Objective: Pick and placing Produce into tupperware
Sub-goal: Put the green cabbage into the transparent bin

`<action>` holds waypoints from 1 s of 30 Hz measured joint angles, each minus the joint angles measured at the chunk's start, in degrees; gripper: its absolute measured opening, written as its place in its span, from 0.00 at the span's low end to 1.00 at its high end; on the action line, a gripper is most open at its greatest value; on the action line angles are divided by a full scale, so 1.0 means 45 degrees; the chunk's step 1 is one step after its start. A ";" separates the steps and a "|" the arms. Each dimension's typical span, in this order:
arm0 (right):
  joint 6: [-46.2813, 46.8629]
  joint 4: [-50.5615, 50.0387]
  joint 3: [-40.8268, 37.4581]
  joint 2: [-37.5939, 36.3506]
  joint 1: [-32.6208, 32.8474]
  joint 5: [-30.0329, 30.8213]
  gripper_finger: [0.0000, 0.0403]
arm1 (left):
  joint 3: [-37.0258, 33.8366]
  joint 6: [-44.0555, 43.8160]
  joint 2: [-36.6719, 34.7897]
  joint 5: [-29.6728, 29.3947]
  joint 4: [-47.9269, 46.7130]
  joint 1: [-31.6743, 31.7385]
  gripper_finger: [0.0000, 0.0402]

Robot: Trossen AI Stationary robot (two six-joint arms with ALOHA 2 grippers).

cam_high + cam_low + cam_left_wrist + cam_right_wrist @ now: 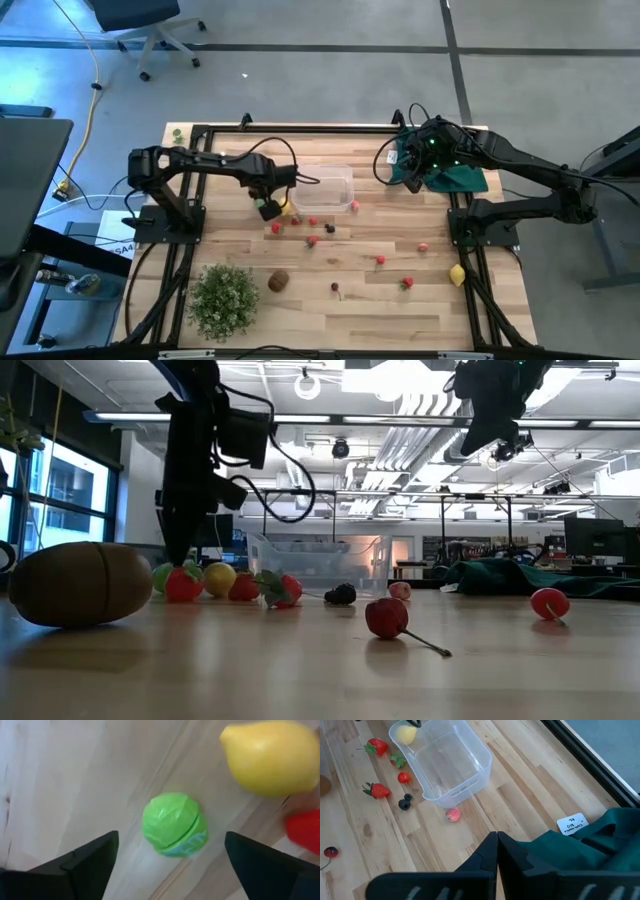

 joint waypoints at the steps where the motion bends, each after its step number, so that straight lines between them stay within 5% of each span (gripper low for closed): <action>1: -0.0003 0.0005 0.0000 0.0000 0.0003 -0.0002 0.00 | 0.0000 0.0068 0.0122 0.0098 0.0039 0.0000 0.91; 30: -0.0005 0.0010 0.0000 0.0000 0.0000 0.0001 0.00 | 0.0000 0.1725 0.1149 0.1601 0.0579 0.1015 0.91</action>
